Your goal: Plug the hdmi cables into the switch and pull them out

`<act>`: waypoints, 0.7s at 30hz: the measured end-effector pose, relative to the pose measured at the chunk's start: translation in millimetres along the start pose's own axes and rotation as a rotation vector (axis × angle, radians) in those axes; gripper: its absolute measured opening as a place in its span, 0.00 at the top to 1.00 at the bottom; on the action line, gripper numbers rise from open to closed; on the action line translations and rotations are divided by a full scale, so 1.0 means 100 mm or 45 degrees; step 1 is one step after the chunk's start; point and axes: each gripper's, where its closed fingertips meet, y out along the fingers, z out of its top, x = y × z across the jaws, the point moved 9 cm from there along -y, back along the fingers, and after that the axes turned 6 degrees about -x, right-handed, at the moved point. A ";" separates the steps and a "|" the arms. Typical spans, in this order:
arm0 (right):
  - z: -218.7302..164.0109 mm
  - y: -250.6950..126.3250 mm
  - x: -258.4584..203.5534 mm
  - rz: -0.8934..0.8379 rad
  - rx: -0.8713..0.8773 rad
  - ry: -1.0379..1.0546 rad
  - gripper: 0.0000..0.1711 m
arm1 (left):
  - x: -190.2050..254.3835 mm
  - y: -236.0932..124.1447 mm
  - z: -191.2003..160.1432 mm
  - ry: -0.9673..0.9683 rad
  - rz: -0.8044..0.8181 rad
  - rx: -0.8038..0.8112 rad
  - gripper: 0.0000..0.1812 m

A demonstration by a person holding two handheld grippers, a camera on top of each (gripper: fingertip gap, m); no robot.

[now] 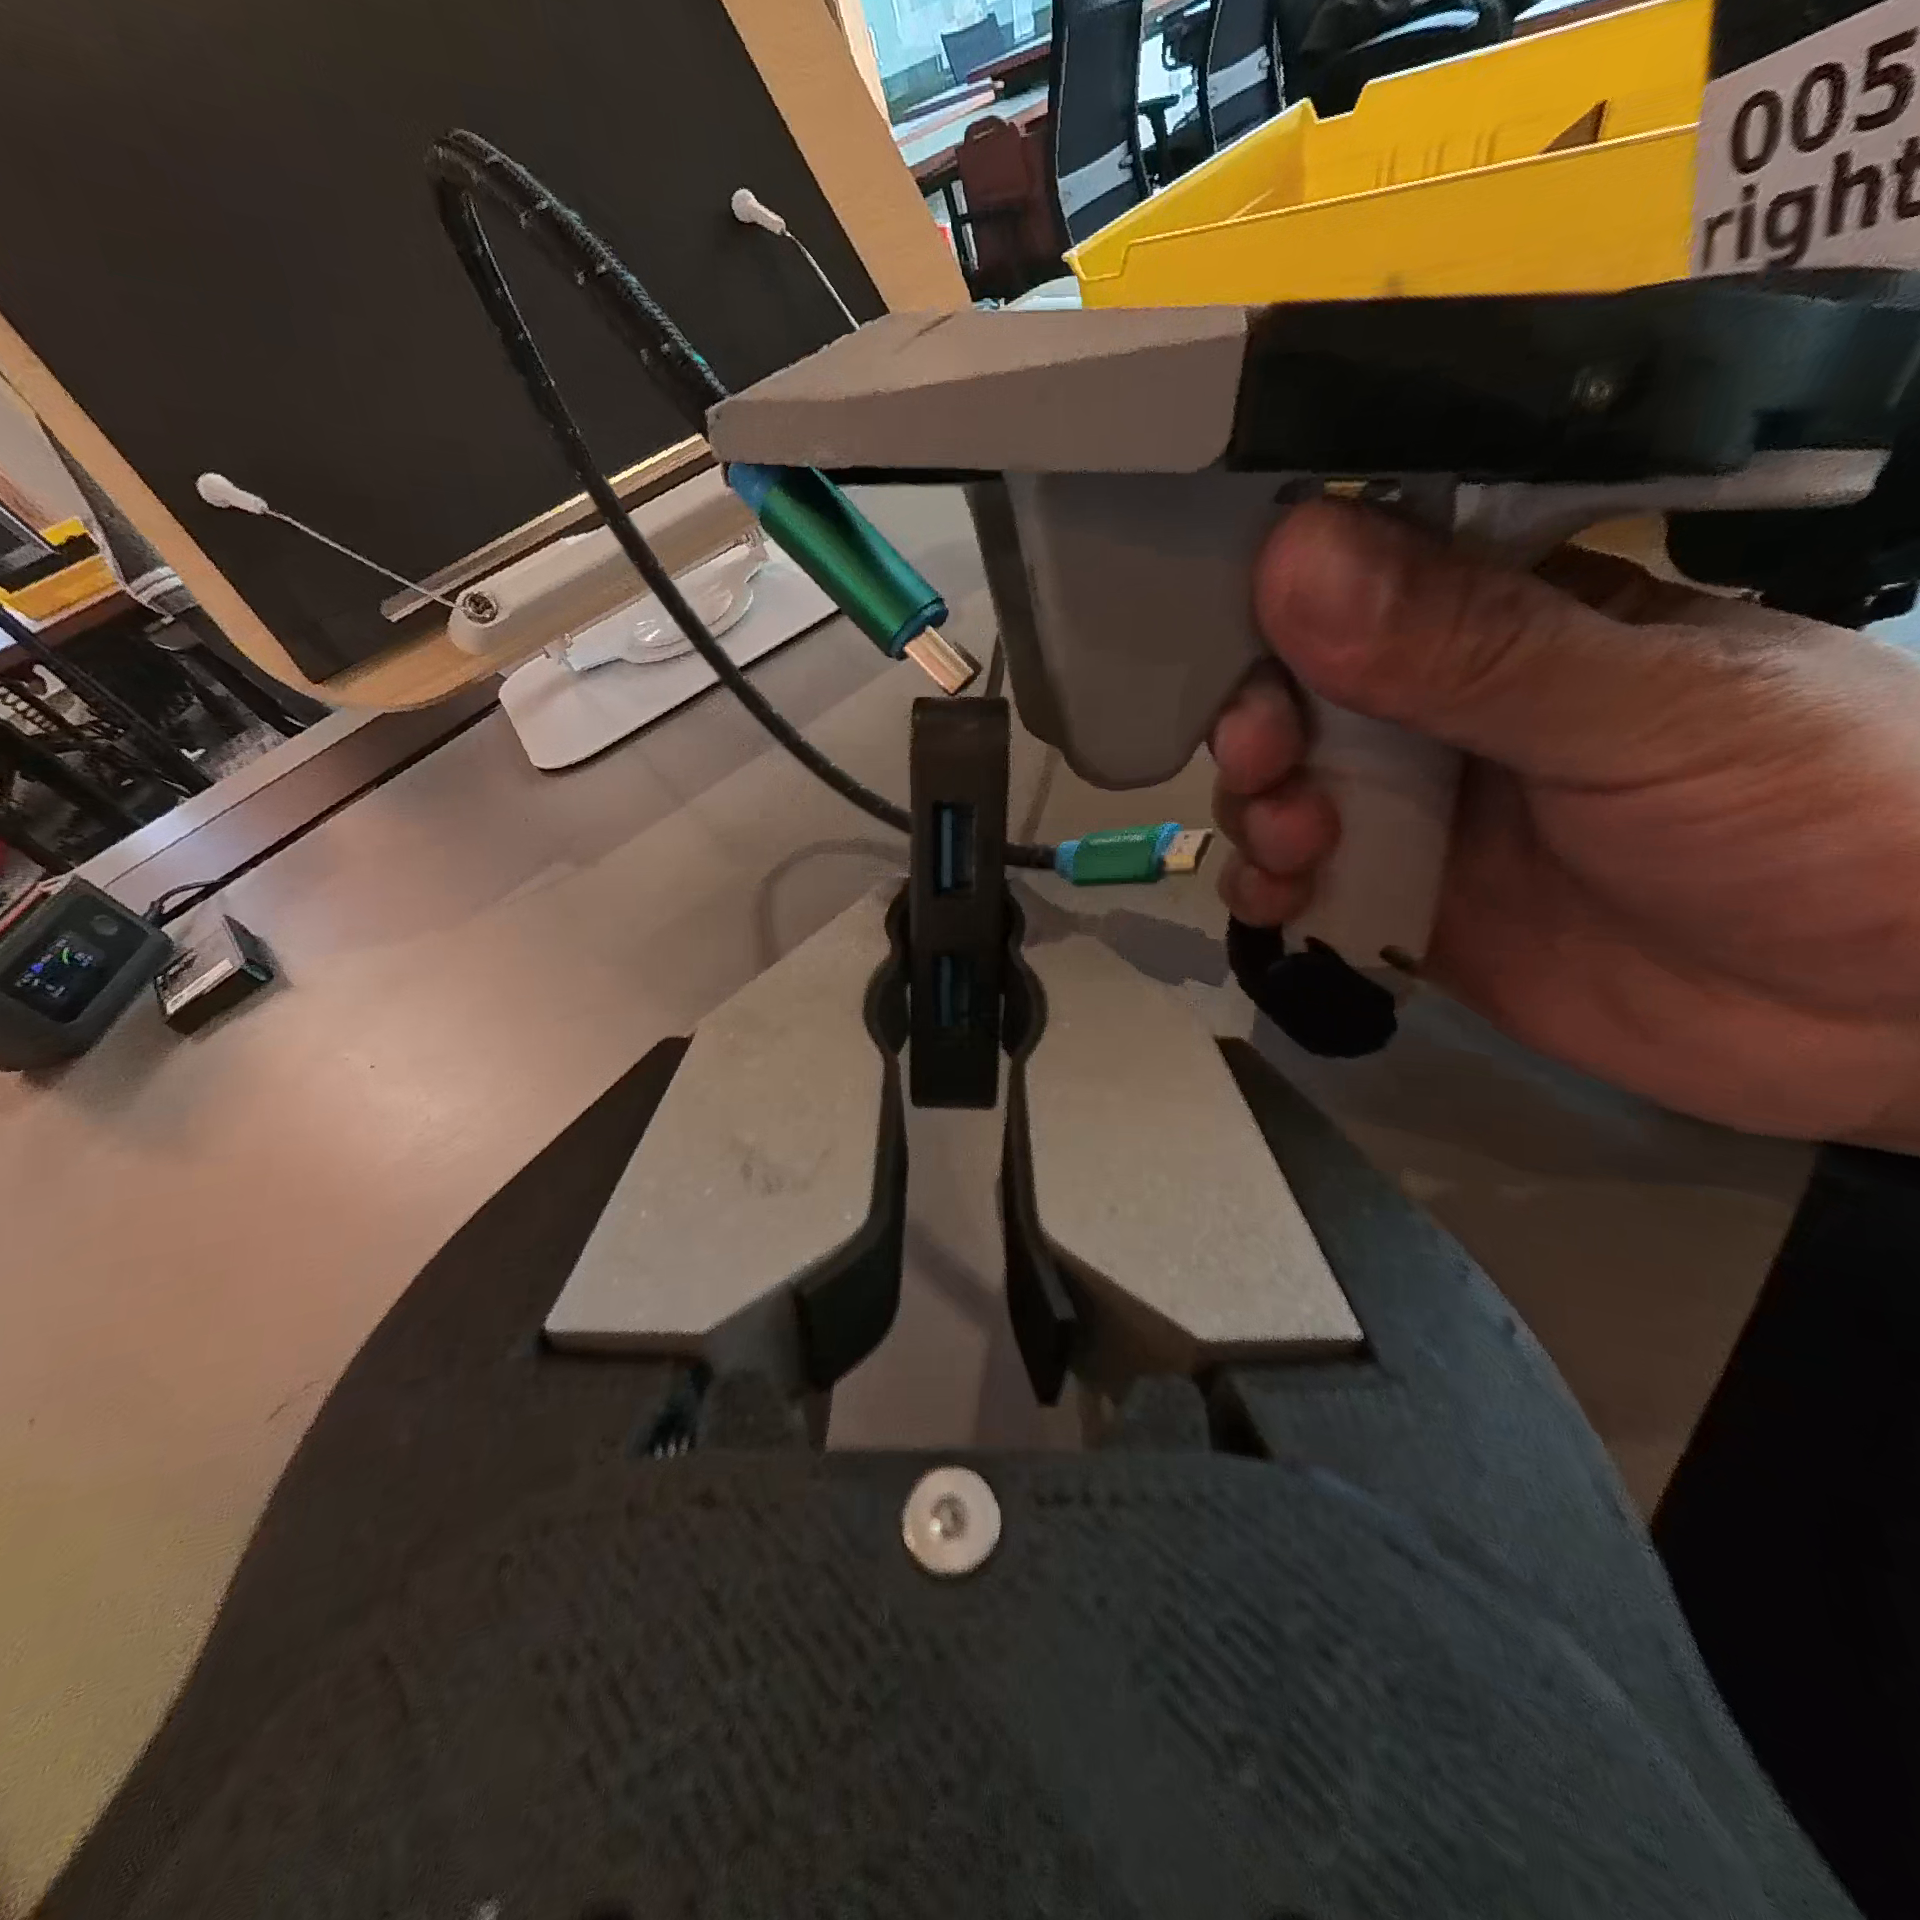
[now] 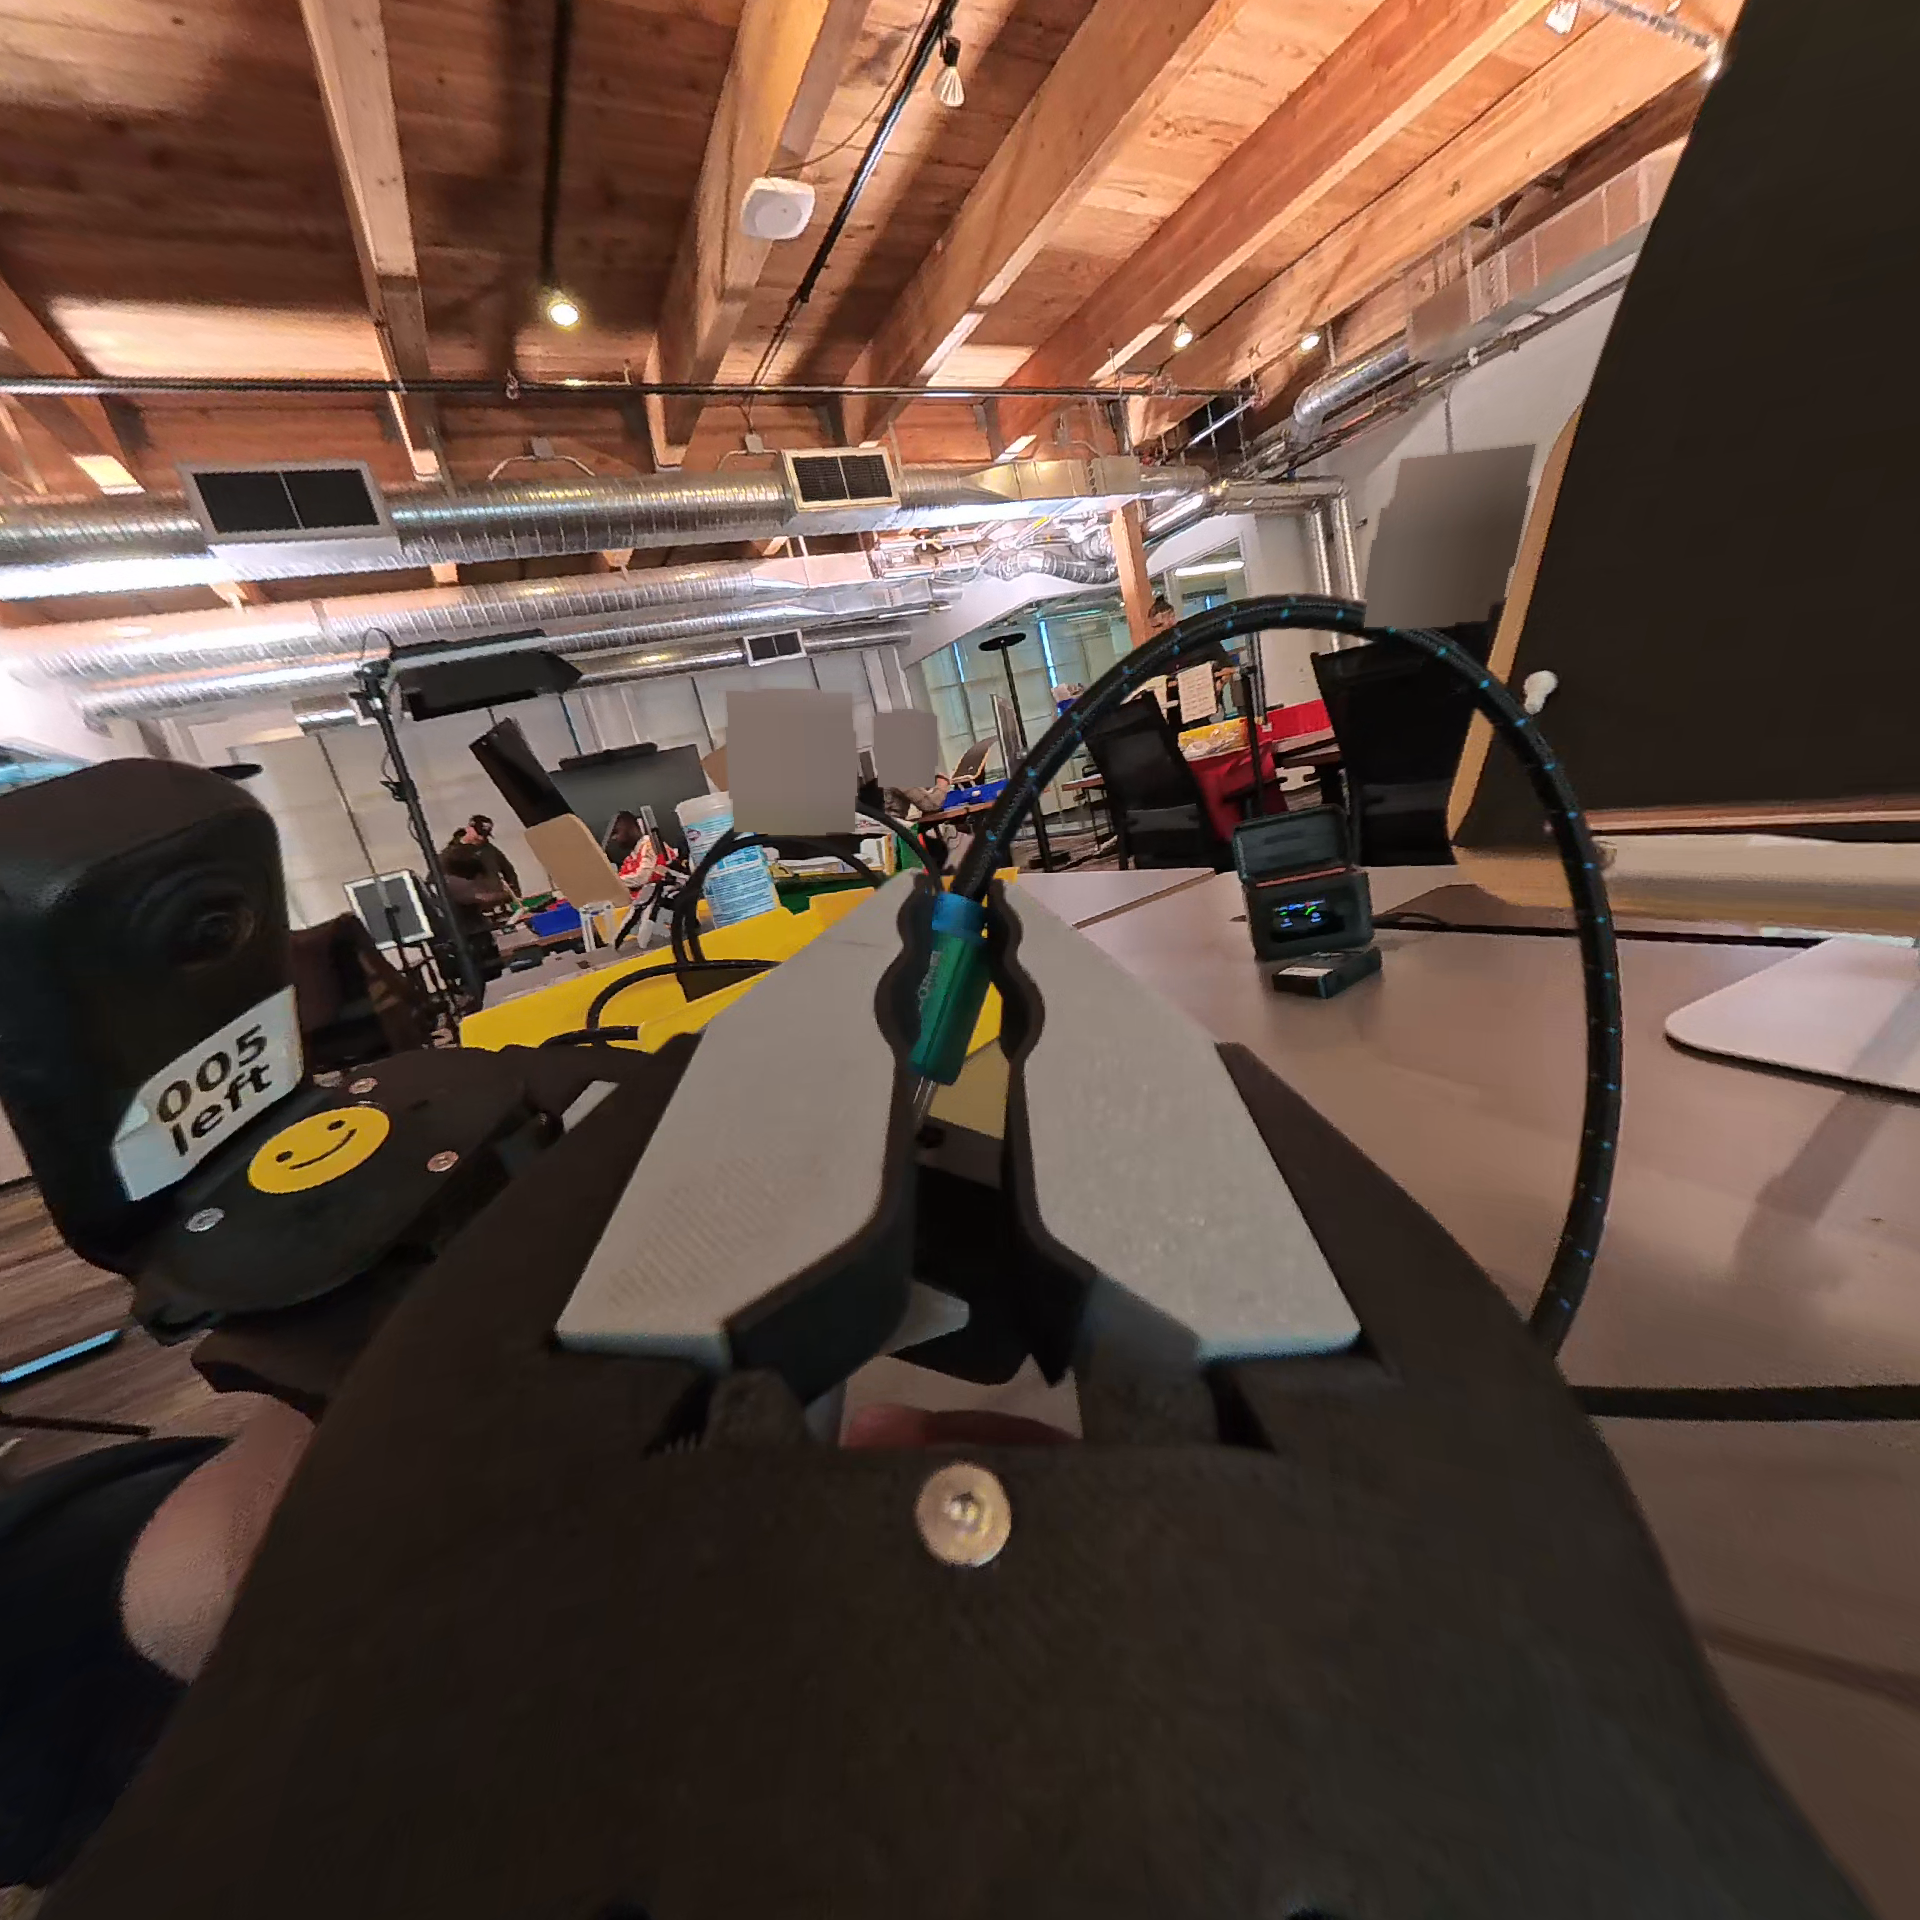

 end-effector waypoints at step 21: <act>0.02 -0.05 -0.06 -0.049 0.104 -0.078 0.95 | 0.00 -0.04 0.04 -0.136 -0.069 0.092 0.94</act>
